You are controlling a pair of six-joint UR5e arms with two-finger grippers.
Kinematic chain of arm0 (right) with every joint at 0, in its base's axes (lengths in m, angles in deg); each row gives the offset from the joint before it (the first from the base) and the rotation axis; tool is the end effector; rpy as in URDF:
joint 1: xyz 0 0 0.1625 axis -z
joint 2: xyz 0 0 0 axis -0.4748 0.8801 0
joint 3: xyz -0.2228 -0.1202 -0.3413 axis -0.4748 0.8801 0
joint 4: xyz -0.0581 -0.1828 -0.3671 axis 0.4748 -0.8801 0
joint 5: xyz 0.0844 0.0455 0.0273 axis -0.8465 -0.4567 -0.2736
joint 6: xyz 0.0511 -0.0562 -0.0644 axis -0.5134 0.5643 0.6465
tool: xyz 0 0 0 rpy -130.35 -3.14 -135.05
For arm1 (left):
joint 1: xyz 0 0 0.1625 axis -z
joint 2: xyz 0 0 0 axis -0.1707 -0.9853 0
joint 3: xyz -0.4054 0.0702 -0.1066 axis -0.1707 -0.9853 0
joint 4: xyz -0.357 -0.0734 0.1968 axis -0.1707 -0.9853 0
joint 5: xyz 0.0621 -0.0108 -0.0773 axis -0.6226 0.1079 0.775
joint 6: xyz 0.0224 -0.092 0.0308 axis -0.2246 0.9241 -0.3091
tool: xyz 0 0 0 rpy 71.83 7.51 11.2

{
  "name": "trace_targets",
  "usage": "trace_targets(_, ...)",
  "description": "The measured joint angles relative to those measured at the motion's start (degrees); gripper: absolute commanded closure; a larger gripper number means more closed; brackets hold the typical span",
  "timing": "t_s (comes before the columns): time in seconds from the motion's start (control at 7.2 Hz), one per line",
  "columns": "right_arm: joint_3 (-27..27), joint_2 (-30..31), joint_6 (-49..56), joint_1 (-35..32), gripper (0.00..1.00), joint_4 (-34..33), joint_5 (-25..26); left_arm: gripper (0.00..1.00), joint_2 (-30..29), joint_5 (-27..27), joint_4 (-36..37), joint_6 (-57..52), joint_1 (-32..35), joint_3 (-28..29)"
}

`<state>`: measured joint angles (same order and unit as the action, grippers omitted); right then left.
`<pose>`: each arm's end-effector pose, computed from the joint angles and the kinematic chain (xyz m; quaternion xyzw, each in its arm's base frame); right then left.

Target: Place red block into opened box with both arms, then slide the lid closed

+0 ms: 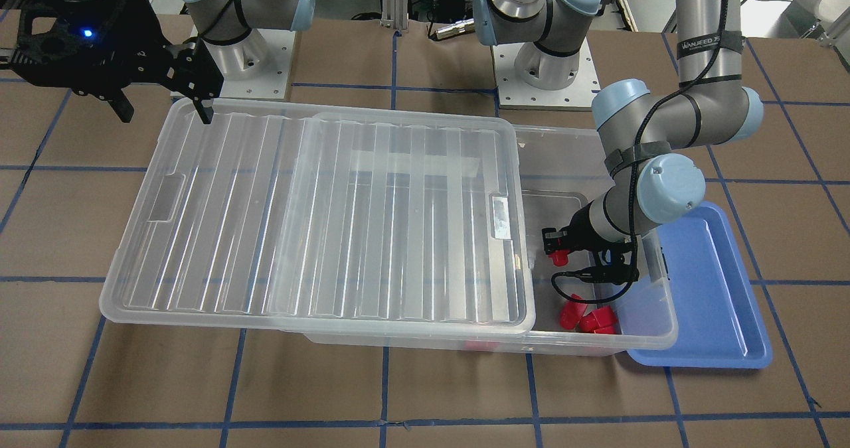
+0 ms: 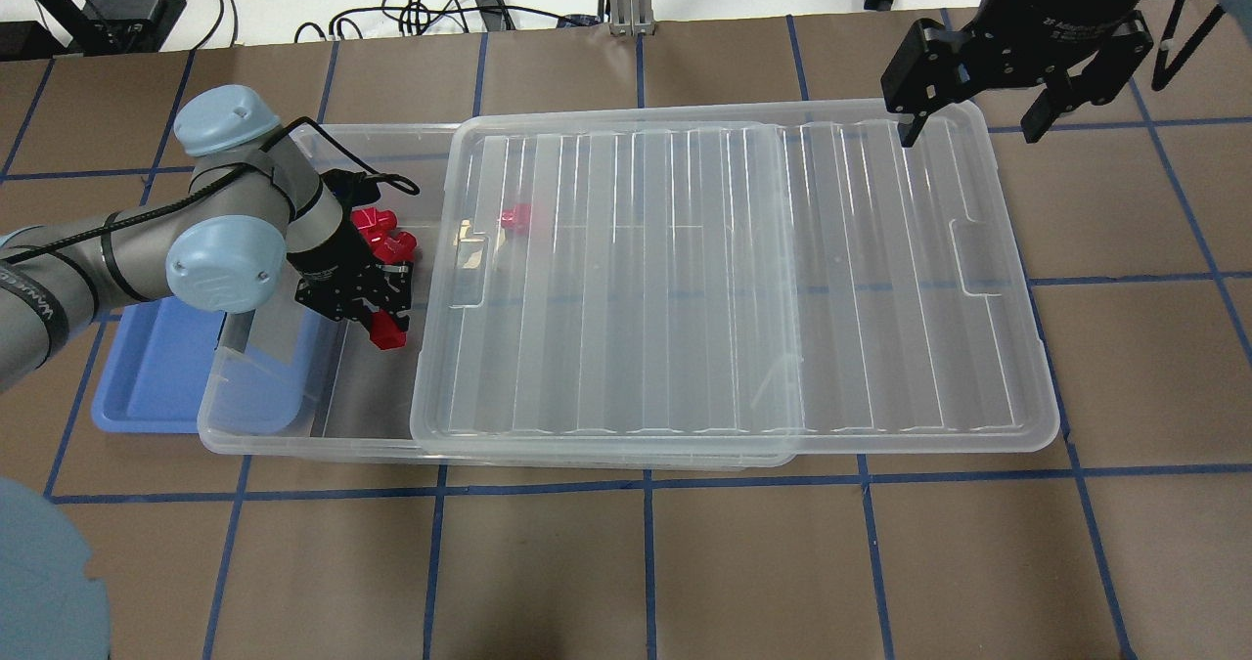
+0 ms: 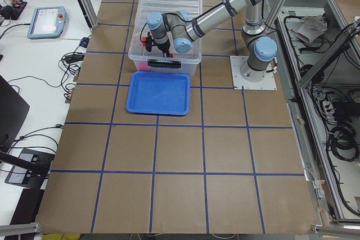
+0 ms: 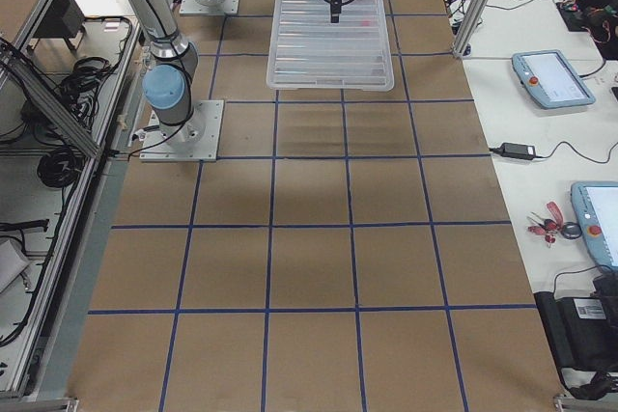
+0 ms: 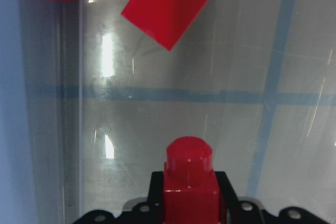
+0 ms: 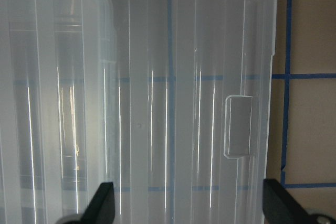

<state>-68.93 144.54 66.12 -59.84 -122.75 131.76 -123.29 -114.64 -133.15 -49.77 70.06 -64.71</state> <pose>0.1187 -0.4895 0.5345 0.0049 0.9997 -0.0218 0.0035 -0.0476 -0.5390 0.2051 0.0359 -0.9931 -0.0972 0.0548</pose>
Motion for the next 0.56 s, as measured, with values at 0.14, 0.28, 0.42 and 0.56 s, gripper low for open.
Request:
trace_targets(0.14, -0.07, 0.04, 0.04, 0.03, 0.00, -0.01, -0.06, 0.33, -0.02, 0.01, 0.02, -0.15, -0.08, -0.06)
trace_targets(0.28, -0.13, 0.08, 0.06, 0.03, 0.00, -0.01, -0.09, 0.12, -0.05, 0.01, 0.03, -0.24, -0.20, -0.06)
trace_targets(0.42, -0.24, 0.09, 0.09, 0.04, 0.00, 0.07, -0.06, 0.09, 0.01, 0.03, 0.01, -0.21, -0.29, -0.06)
trace_targets(0.56, -0.36, 0.08, 0.13, 0.03, 0.00, 0.14, -0.01, 0.00, 0.21, 0.07, -0.05, -0.19, -0.32, -0.07)
